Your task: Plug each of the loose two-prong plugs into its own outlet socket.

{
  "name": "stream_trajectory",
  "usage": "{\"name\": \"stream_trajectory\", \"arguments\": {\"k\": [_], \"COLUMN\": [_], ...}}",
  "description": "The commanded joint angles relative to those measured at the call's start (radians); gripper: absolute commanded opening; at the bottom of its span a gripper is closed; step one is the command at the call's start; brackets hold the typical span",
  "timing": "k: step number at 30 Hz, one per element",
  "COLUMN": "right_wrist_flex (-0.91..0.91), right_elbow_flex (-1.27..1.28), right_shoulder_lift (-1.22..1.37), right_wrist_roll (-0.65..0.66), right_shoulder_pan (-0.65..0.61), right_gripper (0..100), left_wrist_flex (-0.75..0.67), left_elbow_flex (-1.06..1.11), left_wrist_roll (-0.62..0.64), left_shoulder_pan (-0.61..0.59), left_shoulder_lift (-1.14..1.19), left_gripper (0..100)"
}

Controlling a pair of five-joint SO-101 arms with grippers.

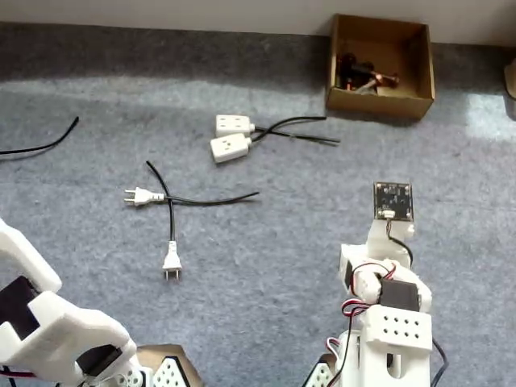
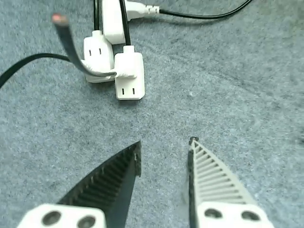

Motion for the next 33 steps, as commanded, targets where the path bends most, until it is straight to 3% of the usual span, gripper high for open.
{"name": "stream_trajectory", "arguments": {"k": [1, 15, 28, 33], "right_wrist_flex": [-0.025, -0.025, -0.025, -0.025], "right_elbow_flex": [-0.007, -0.005, -0.004, -0.004], "right_shoulder_lift": [-0.021, -0.021, -0.021, -0.021], "right_wrist_roll": [0.011, 0.012, 0.012, 0.012], "right_shoulder_pan": [-0.016, -0.016, -0.016, -0.016], "right_gripper": [15.4, 15.4, 15.4, 15.4], "left_wrist_flex": [0.009, 0.009, 0.002, -0.133], "left_elbow_flex": [-0.038, -0.036, 0.056, 0.213], "left_wrist_roll": [-0.002, -0.002, -0.002, -0.002], "left_shoulder_pan": [0.090, 0.357, 0.716, 0.823], "left_shoulder_lift": [-0.114, -0.208, -0.203, -0.203], "left_gripper": [15, 12, 9, 9]}}
